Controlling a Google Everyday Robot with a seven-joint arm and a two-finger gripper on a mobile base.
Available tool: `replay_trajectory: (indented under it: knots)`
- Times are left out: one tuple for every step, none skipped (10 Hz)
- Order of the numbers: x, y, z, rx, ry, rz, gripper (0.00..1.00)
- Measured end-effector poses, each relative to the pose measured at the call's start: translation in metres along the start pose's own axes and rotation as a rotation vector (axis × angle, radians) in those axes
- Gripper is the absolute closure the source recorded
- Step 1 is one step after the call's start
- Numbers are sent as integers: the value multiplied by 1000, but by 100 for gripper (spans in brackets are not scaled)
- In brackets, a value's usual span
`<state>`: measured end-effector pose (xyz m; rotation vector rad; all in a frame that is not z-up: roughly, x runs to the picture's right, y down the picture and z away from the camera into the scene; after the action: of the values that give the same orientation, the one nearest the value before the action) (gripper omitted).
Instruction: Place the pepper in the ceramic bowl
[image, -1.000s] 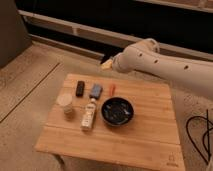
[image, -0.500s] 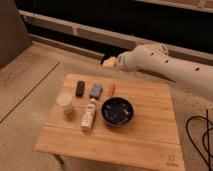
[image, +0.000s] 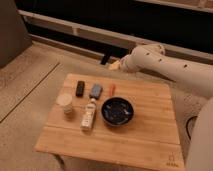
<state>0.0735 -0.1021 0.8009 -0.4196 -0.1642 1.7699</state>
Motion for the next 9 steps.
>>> replay_trajectory:
  knots:
    - [1, -7, 10, -14, 16, 39, 35]
    - [2, -10, 16, -20, 26, 53, 35]
    - [5, -13, 25, -24, 41, 62, 35]
    - [9, -17, 36, -22, 60, 64, 35]
    - [11, -22, 44, -12, 76, 64, 35]
    - [13, -32, 52, 7, 91, 61, 35]
    - [16, -47, 60, 48, 111, 47, 35]
    - [17, -54, 66, 74, 124, 34, 35]
    - [17, -61, 75, 105, 141, 20, 35]
